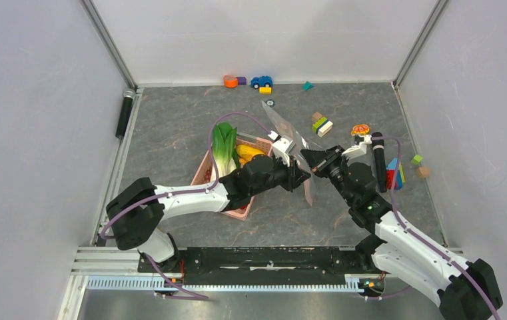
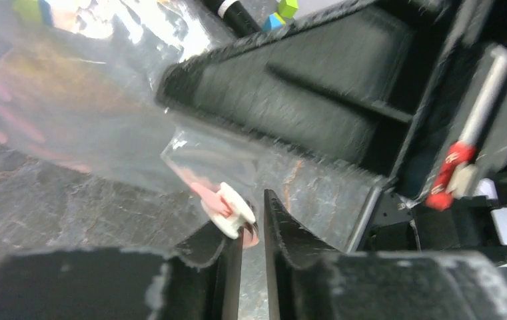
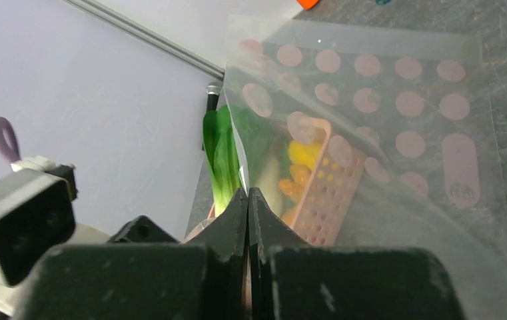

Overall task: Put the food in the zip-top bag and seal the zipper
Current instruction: Open the zipper of the food storage bag at the center of the board.

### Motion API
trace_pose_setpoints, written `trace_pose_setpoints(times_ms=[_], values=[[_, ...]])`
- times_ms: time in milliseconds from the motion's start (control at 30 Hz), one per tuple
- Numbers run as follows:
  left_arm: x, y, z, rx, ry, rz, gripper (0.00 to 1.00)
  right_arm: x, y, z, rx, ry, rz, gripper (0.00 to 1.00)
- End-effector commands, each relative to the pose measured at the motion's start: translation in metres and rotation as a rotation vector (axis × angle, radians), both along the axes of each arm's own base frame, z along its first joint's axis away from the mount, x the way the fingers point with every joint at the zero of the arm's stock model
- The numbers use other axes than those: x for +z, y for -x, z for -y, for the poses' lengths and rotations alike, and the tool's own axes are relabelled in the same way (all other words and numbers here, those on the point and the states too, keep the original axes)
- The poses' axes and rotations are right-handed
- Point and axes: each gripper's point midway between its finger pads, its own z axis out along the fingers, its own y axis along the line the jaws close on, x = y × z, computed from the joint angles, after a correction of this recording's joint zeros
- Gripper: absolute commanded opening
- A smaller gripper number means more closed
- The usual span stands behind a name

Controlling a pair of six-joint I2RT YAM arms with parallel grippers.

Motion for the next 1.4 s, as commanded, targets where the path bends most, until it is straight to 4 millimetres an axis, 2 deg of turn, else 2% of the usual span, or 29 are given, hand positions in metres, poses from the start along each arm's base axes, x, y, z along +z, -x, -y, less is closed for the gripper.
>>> trace_pose_setpoints(times_ms=[0,33,100,133,200,233,300,367,433,500,567,700,867,1033,1133,1233,1367], values=[[0.025,-0.002,0.017,-0.025,0.062,-0.009,0.09,0.002,-0.001,-0.005,0.016,-0.041,0.004,0.00],[0.023,-0.005,0.015,-0.001,0.049,-0.021,0.02,0.003,-0.002,-0.005,0.018,-0.035,0.007,0.00],[0.018,-0.013,0.008,0.065,0.006,-0.054,0.02,0.005,-0.002,-0.005,0.020,0.007,0.030,0.00],[0.018,-0.015,0.004,0.094,-0.020,-0.069,0.02,0.007,-0.003,-0.003,0.017,0.031,0.046,0.07],[0.020,-0.021,-0.008,0.170,-0.047,-0.098,0.02,0.013,-0.004,0.003,0.007,0.130,0.115,0.43],[0.021,-0.024,-0.015,0.210,-0.052,-0.112,0.02,0.016,-0.004,0.009,-0.013,0.180,0.139,0.63],[0.022,-0.030,-0.034,0.313,-0.065,-0.139,0.02,0.017,-0.004,0.024,-0.059,0.307,0.181,0.97],[0.020,-0.036,-0.051,0.408,-0.086,-0.158,0.02,0.016,0.001,0.042,-0.101,0.418,0.223,0.98],[0.020,-0.041,-0.067,0.492,-0.122,-0.167,0.02,0.012,0.009,0.049,-0.087,0.516,0.290,0.98],[0.019,-0.045,-0.081,0.570,-0.158,-0.180,0.02,0.001,0.020,0.048,-0.025,0.617,0.357,0.98],[0.020,-0.048,-0.088,0.618,-0.170,-0.190,0.02,-0.016,0.031,0.039,0.086,0.699,0.392,0.98],[0.022,-0.050,-0.084,0.625,-0.178,-0.202,0.02,-0.055,0.050,0.017,0.323,0.811,0.400,0.98],[0.018,-0.053,-0.078,0.647,-0.208,-0.243,0.02,-0.079,0.067,-0.003,0.498,0.841,0.428,0.98],[0.017,-0.053,-0.074,0.653,-0.200,-0.264,0.02,-0.100,0.071,-0.012,0.537,0.862,0.406,0.98],[0.017,-0.053,-0.075,0.657,-0.200,-0.272,0.02,-0.109,0.060,-0.006,0.460,0.916,0.351,0.98],[0.016,-0.052,-0.073,0.658,-0.191,-0.287,0.02,-0.110,0.051,-0.006,0.392,0.911,0.325,0.98],[0.014,-0.052,-0.074,0.668,-0.191,-0.297,0.02,-0.112,0.051,-0.019,0.380,0.892,0.334,0.98]])
